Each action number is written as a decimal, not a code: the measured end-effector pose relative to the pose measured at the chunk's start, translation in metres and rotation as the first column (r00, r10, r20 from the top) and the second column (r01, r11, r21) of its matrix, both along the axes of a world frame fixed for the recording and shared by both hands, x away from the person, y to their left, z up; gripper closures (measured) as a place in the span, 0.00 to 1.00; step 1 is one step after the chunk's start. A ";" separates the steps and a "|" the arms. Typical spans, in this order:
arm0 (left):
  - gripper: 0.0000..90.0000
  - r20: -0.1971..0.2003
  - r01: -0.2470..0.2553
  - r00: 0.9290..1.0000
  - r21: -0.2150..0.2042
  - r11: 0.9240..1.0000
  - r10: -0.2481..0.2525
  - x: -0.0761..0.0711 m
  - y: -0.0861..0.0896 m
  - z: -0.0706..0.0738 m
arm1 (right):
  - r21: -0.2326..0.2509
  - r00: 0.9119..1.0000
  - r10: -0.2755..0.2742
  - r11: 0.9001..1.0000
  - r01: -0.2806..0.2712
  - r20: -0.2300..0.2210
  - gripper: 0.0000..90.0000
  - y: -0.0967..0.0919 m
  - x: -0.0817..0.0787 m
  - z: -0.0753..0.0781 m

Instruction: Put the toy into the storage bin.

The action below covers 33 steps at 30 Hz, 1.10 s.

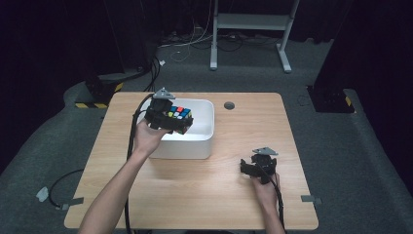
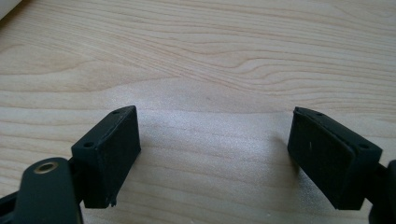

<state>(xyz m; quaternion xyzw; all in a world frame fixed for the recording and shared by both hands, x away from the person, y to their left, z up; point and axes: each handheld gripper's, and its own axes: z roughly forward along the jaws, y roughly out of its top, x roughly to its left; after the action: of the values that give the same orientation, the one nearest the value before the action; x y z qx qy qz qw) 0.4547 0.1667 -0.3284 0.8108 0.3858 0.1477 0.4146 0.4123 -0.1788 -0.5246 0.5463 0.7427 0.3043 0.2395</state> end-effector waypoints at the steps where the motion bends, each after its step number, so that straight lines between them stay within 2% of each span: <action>1: 0.27 0.000 -0.002 1.000 0.000 1.000 0.002 0.002 0.001 0.000 | 0.000 1.000 0.000 1.000 0.000 0.000 0.19 0.000 0.000 0.000; 5: 0.30 0.003 -0.014 1.000 -0.008 1.000 0.014 0.006 0.002 0.004 | 0.000 1.000 0.000 1.000 0.000 -0.001 0.19 0.000 0.000 0.000; 8: 0.31 0.012 -0.021 1.000 0.002 1.000 0.021 0.010 0.001 0.005 | 0.000 1.000 0.001 1.000 -0.001 0.000 0.19 0.000 0.000 0.000; 11: 0.32 0.004 -0.022 1.000 0.014 1.000 0.022 0.016 -0.002 0.001 | 0.000 1.000 0.001 1.000 -0.001 0.000 0.19 0.000 0.000 0.000; 16: 0.34 -0.010 -0.051 0.999 0.029 0.998 0.052 0.031 -0.005 -0.009 | 0.000 1.000 0.000 1.000 0.000 0.000 0.19 0.000 0.000 0.000; 24: 0.34 0.018 -0.069 0.998 0.049 0.996 0.068 0.044 -0.014 -0.009 | 0.000 1.000 0.000 1.000 0.000 0.000 0.19 0.000 0.000 0.000; 28: 0.34 0.018 -0.079 0.997 0.035 0.996 0.078 0.049 -0.014 -0.012 | 0.001 1.000 0.000 1.000 0.000 0.000 0.19 0.000 0.000 0.000; 33: 0.34 0.011 -0.094 0.996 0.037 0.995 0.094 0.055 -0.012 -0.017 | 0.001 1.000 0.000 1.000 0.000 0.000 0.19 0.000 0.000 0.000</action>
<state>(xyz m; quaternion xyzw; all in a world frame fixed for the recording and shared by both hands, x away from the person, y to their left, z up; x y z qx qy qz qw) 0.5093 0.1544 -0.3456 0.7988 0.4189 0.1781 0.3935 0.4122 -0.1787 -0.5245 0.5465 0.7426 0.3044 0.2393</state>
